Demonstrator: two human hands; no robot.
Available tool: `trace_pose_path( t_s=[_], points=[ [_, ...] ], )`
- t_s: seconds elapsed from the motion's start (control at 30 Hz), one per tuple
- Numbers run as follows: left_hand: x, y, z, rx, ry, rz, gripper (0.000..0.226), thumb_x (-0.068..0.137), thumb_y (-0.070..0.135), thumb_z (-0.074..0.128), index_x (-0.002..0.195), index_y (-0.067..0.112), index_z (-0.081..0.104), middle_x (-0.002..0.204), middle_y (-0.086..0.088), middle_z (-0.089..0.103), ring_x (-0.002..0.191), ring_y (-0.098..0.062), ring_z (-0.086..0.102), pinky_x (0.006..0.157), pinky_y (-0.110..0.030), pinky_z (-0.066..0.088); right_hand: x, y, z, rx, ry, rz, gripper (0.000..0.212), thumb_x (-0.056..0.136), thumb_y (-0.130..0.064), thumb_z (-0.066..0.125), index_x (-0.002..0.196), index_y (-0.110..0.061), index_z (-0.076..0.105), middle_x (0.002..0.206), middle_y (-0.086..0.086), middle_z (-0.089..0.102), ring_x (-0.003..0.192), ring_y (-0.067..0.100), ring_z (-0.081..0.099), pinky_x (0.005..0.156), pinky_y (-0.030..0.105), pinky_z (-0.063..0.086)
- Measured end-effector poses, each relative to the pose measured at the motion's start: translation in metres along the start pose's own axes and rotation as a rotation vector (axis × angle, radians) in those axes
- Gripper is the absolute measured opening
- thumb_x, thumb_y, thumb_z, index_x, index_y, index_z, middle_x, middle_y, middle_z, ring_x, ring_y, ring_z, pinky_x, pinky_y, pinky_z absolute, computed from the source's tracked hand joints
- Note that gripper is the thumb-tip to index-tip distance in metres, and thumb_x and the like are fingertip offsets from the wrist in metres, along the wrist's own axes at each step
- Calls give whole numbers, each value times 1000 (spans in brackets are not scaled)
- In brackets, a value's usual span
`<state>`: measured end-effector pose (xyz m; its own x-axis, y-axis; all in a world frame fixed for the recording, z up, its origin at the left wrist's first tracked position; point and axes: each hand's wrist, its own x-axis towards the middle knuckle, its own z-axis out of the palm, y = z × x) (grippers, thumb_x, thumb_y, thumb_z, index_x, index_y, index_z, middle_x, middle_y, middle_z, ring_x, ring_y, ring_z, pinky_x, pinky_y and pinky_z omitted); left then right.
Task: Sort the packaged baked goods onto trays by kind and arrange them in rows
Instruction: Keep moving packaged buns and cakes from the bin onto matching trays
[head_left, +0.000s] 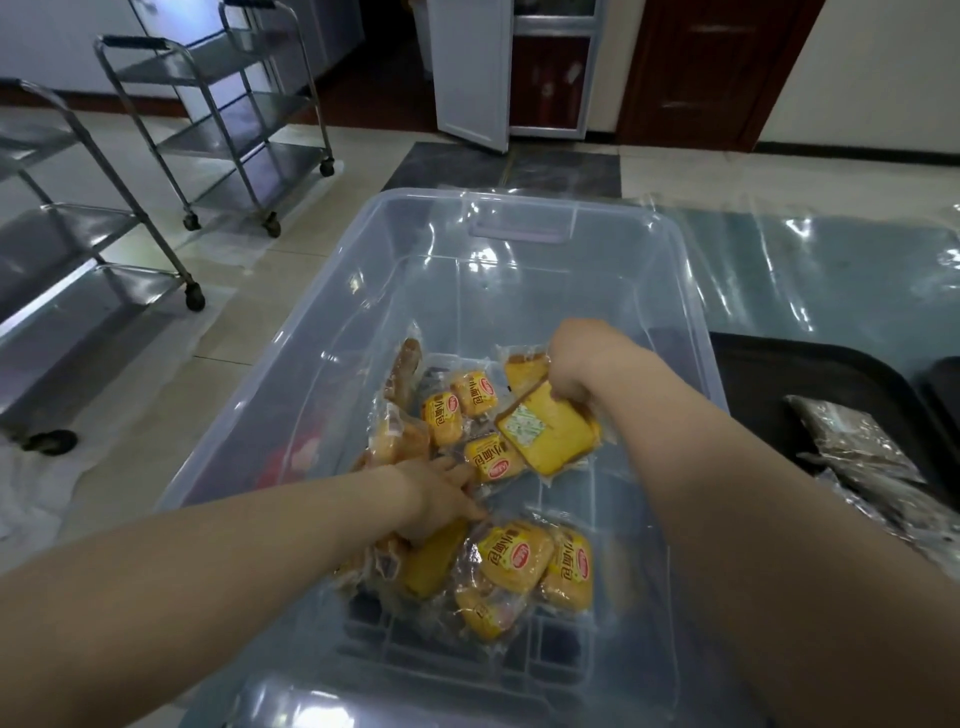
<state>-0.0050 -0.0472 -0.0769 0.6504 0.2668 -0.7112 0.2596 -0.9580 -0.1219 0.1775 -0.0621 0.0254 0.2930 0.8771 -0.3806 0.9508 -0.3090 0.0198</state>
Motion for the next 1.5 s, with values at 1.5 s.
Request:
trace_pose_path(
  t_s=[1.5],
  points=[
    [-6, -68, -40, -1382, 593, -513, 21, 88, 24, 65, 101, 8, 62, 94, -4, 58, 85, -16, 53, 74, -27, 38, -9, 4, -6, 260, 156, 133, 29, 86, -5, 49, 113, -5, 58, 120, 17, 59, 103, 34, 57, 72, 33, 39]
  ],
)
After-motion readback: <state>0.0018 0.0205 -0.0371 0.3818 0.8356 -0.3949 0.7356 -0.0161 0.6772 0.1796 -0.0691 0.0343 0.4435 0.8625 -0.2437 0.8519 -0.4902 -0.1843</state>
